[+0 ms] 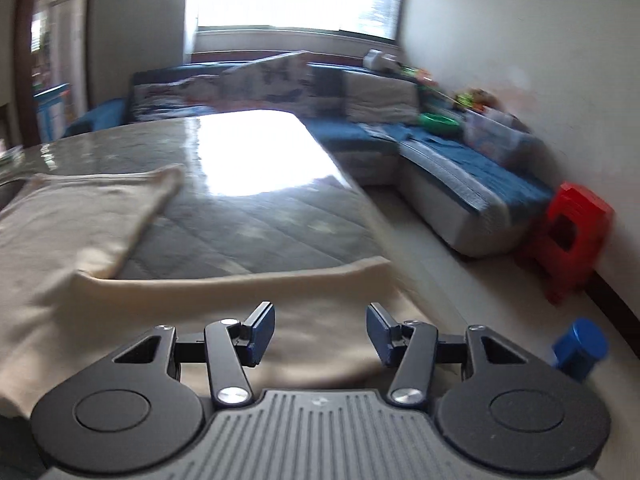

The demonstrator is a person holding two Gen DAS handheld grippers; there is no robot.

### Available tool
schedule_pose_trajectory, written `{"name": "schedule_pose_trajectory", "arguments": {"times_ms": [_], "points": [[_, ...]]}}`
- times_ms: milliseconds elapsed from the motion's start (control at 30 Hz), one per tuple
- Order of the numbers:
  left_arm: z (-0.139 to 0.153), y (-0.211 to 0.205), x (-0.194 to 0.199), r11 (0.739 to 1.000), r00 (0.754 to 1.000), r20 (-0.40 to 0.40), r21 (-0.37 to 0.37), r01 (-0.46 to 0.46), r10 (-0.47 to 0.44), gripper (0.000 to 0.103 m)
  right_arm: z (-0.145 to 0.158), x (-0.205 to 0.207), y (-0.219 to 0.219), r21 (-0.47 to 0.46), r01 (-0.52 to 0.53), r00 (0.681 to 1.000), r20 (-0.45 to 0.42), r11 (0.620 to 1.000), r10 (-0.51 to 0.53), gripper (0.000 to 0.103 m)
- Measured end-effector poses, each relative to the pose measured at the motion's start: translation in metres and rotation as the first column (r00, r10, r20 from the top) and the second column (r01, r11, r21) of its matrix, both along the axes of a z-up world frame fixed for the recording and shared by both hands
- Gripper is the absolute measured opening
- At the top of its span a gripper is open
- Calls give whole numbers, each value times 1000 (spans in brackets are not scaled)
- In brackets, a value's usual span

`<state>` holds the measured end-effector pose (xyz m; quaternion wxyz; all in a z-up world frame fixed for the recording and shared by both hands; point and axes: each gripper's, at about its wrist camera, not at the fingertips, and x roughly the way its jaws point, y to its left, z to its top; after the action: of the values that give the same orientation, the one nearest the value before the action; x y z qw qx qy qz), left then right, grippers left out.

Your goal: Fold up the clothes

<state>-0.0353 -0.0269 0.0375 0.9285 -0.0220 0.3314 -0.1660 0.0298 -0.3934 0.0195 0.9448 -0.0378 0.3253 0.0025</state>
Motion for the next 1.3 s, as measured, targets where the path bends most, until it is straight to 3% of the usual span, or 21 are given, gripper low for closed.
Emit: {"name": "schedule_pose_trajectory", "arguments": {"times_ms": [300,367,400,467,667,933,1133,1300], "points": [[-4,-24,-5,998,999,-9,30,50,-50,53,-14,-3,-47,97,179,984,6,979,-181,48],[-5,-29,-5,997,998,-10,39,61,-60,55,-14,-4,-48,104,173,985,11,980,-175,34],[-5,-32,-5,997,998,-9,42,66,-65,55,-15,-4,-47,109,169,985,13,980,-171,32],[-5,-37,-5,996,997,-8,47,76,-76,55,-13,-1,-43,103,148,989,16,984,-150,11],[-9,-57,-7,989,992,2,80,126,-127,56,4,-10,-45,149,152,983,77,977,-164,9],[-23,-83,-12,969,980,26,154,191,-197,56,5,-10,-52,196,153,985,49,969,-165,8],[-15,-74,-13,977,982,51,127,173,-180,57,53,-27,-43,268,44,988,129,963,-81,8],[-3,-45,-15,991,990,87,86,99,-107,60,94,-38,-19,322,-92,984,177,942,36,8]]}}
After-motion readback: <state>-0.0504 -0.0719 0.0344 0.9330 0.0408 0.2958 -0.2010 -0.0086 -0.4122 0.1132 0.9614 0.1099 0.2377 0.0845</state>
